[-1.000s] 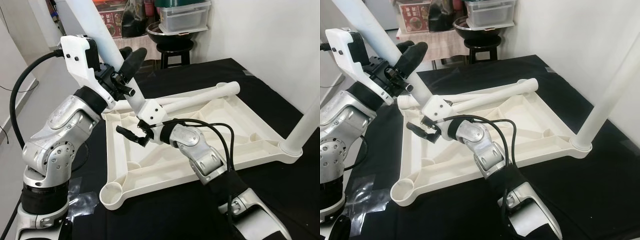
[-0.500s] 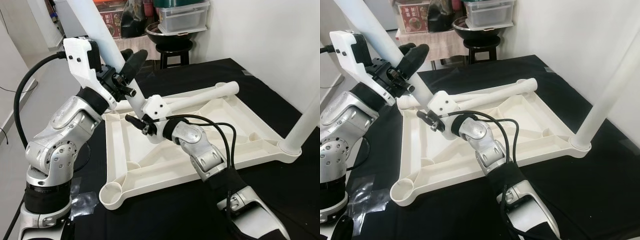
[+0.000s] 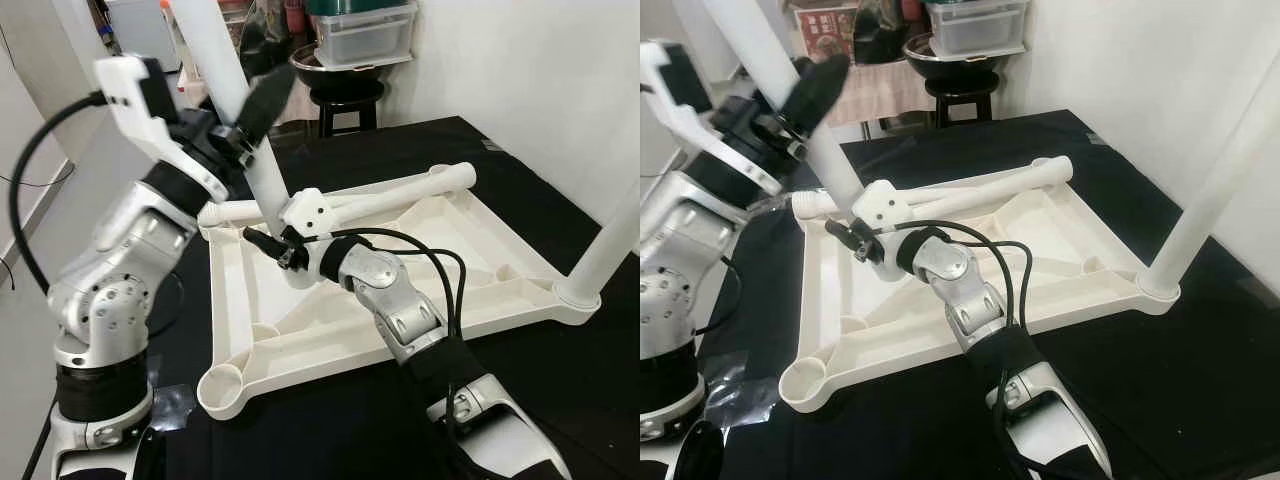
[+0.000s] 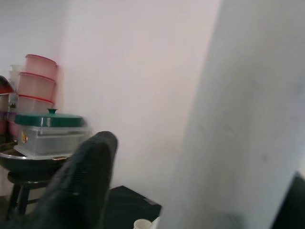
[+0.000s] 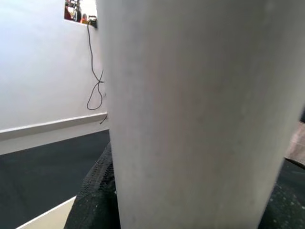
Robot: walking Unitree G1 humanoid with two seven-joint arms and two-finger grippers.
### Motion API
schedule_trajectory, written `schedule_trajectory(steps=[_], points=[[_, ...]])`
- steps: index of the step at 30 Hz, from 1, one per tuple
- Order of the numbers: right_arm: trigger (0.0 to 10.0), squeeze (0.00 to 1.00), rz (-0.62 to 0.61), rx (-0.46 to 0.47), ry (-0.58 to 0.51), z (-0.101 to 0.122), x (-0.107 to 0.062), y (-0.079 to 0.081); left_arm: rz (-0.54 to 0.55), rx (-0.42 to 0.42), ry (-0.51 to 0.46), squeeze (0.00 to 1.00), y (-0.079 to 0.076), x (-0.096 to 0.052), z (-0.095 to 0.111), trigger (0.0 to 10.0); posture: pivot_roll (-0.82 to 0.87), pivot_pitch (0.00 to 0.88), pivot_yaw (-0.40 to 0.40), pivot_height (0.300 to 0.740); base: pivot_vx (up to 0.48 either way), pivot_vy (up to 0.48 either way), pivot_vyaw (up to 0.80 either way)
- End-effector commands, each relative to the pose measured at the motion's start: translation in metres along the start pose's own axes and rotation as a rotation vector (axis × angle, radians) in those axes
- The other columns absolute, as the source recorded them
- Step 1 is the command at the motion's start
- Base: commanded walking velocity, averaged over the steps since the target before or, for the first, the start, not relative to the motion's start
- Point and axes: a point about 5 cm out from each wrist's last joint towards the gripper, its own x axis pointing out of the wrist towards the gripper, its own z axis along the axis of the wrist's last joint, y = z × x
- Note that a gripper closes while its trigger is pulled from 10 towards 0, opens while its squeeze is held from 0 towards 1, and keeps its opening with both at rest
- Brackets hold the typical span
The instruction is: Building children table
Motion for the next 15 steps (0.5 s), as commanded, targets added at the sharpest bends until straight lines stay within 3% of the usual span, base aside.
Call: schedule_trajectory(steps=[1, 4, 7, 11, 13, 15], points=[[0.0, 0.0, 0.024, -0.003, -0.029, 0.004, 0.003, 0.004, 0.037, 0.004, -0.036, 1.0, 0.01, -0.004, 0.01, 10.0, -0.09, 0.03, 0.058, 0.74, 0.0, 0.0, 0.0], [0.0, 0.0, -0.001, 0.021, -0.036, 0.005, 0.001, -0.002, 0.066, 0.024, -0.042, 1.0, 0.017, -0.008, 0.016, 10.0, -0.09, 0.03, 0.058, 0.74, 0.0, 0.0, 0.0], [0.0, 0.0, -0.111, 0.131, -0.071, 0.006, -0.006, -0.023, 0.191, 0.111, -0.069, 1.0, 0.041, -0.026, 0.04, 10.0, -0.08, 0.031, 0.061, 0.74, 0.0, 0.0, 0.0], [0.0, 0.0, -0.163, 0.171, -0.08, 0.006, -0.009, -0.032, 0.274, 0.16, -0.072, 1.0, 0.054, -0.035, 0.048, 10.0, -0.08, 0.028, 0.06, 0.74, 0.0, 0.0, 0.0], [0.0, 0.0, -0.274, 0.265, -0.098, 0.005, -0.015, -0.048, 0.442, 0.23, -0.064, 1.0, 0.076, -0.053, 0.053, 10.0, -0.08, 0.026, 0.064, 0.74, 0.0, 0.0, 0.0], [0.0, 0.0, -0.313, 0.3, -0.105, 0.004, -0.017, -0.054, 0.502, 0.254, -0.059, 1.0, 0.083, -0.06, 0.055, 10.0, -0.07, 0.025, 0.065, 0.74, 0.0, 0.0, 0.0]])
